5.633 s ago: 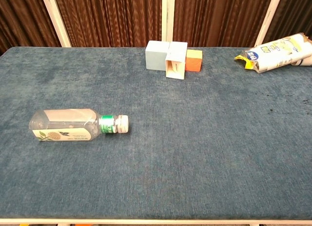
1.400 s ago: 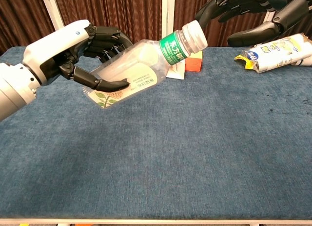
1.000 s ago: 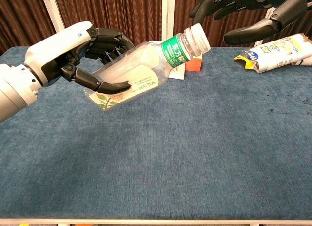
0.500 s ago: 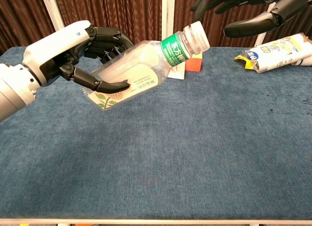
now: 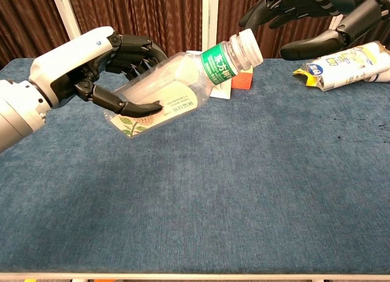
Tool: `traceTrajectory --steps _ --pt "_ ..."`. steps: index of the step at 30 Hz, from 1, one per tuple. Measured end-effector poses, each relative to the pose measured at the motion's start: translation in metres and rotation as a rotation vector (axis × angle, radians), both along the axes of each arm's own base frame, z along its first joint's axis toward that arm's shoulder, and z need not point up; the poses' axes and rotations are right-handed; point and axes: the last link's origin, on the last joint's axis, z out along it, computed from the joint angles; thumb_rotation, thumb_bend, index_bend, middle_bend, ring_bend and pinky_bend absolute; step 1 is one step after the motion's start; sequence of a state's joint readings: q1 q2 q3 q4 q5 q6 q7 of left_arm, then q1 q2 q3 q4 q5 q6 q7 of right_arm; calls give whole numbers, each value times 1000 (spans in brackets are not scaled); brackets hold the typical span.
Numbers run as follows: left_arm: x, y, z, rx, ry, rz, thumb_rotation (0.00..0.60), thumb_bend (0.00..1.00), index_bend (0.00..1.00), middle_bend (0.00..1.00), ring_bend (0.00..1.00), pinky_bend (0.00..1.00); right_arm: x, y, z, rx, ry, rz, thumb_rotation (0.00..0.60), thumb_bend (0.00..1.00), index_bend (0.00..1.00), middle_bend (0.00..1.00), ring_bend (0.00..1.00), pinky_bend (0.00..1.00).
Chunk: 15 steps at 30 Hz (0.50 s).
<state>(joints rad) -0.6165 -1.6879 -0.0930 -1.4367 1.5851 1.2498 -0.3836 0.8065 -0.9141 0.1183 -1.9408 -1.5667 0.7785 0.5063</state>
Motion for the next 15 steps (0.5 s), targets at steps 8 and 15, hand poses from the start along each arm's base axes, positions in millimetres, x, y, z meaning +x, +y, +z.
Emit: traceTrajectory --steps 8,15 --pt "0 0 -1 -3 3 1 600 443 534 559 453 542 3 2 0 2 -4 15 427 229 264 77 0 0" --pt "-1 1 -2 -7 4 6 600 444 534 559 454 542 5 3 1 4 -8 24 429 230 264 78 0 0"
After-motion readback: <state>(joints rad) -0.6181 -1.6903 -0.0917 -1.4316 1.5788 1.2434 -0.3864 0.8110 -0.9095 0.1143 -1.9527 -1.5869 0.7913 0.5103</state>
